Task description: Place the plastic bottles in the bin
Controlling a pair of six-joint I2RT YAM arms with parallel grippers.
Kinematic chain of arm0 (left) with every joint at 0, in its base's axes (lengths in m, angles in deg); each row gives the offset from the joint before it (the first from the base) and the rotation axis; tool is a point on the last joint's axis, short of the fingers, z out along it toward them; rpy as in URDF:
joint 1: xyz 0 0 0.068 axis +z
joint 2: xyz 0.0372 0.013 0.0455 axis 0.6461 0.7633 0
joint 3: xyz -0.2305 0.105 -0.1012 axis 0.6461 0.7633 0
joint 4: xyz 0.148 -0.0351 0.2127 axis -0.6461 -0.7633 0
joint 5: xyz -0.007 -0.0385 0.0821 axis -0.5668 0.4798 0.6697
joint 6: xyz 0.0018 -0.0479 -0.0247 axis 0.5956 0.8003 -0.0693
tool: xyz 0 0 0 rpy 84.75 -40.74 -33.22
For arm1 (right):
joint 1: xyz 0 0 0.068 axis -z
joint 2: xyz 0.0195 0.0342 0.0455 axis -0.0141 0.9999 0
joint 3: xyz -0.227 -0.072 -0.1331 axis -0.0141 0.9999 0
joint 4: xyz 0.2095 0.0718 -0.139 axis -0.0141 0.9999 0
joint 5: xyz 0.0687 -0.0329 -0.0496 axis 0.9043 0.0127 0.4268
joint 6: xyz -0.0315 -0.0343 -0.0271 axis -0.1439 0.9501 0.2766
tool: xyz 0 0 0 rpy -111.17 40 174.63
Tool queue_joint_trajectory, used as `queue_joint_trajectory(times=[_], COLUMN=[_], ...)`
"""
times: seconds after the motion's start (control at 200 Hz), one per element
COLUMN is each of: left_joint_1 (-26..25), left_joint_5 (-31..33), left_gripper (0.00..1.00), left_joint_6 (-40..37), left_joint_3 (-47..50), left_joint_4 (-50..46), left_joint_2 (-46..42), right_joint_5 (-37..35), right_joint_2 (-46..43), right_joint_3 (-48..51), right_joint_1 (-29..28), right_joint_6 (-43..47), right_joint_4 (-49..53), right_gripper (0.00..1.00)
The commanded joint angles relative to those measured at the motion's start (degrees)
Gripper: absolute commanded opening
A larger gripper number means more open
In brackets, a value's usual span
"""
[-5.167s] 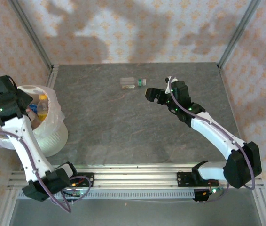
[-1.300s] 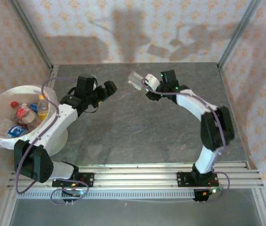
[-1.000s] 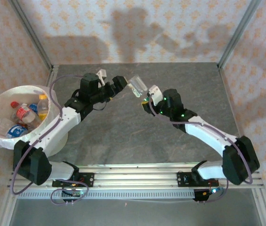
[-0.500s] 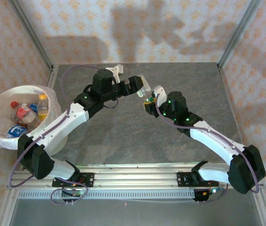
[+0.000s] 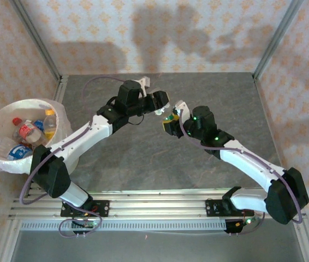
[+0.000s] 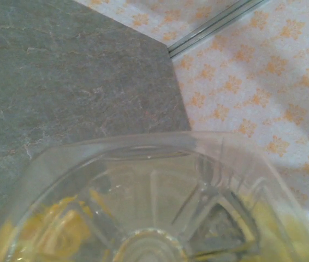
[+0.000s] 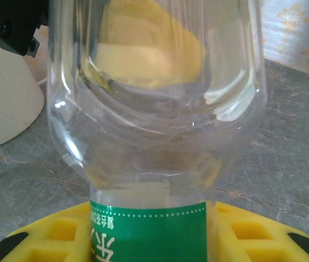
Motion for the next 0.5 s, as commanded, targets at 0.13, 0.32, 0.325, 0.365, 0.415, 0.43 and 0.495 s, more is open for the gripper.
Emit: queue_joint_trajectory(times=[0.13, 0.32, 0.325, 0.365, 0.415, 0.43, 0.495], left_joint_1=[0.2, 3.4, 3.6, 4.7, 5.9, 6.1, 7.2], left_joint_5=[7.1, 22.8, 23.3, 27.2, 33.3, 35.5, 45.7], left_gripper=[0.54, 0.50, 0.50, 0.50, 0.50, 0.50, 0.50], left_joint_6=[-4.1, -12.8, -13.0, -14.9, -18.4, -19.4, -22.8], left_joint_3=[-2.1, -12.4, -12.7, -15.1, -18.8, -19.8, -25.3], left_joint_4=[-4.4, -26.8, -27.6, -32.3, -37.9, -39.8, -46.8], left_joint_2=[-5.9, -12.3, -12.4, -13.8, -15.3, -15.8, -17.1], right_joint_5=[1.8, -0.9, -1.1, -3.1, -6.8, -7.8, -12.8], right_joint_2=[-4.4, -9.5, -9.6, -10.1, -10.4, -10.4, -10.0], right_joint_3=[-2.7, -3.0, -3.0, -3.1, -3.1, -3.1, -3.2], right_joint_1=[-0.4, -0.4, -0.4, -0.4, -0.4, -0.4, -0.4], right_joint_6=[0.1, 1.2, 1.3, 2.0, 2.2, 2.3, 2.9], right_joint_4=[-1.2, -1.4, -1.4, -1.4, -1.6, -1.6, -1.5], right_gripper=[0.85, 0.99, 0.99, 0.99, 0.99, 0.99, 0.99])
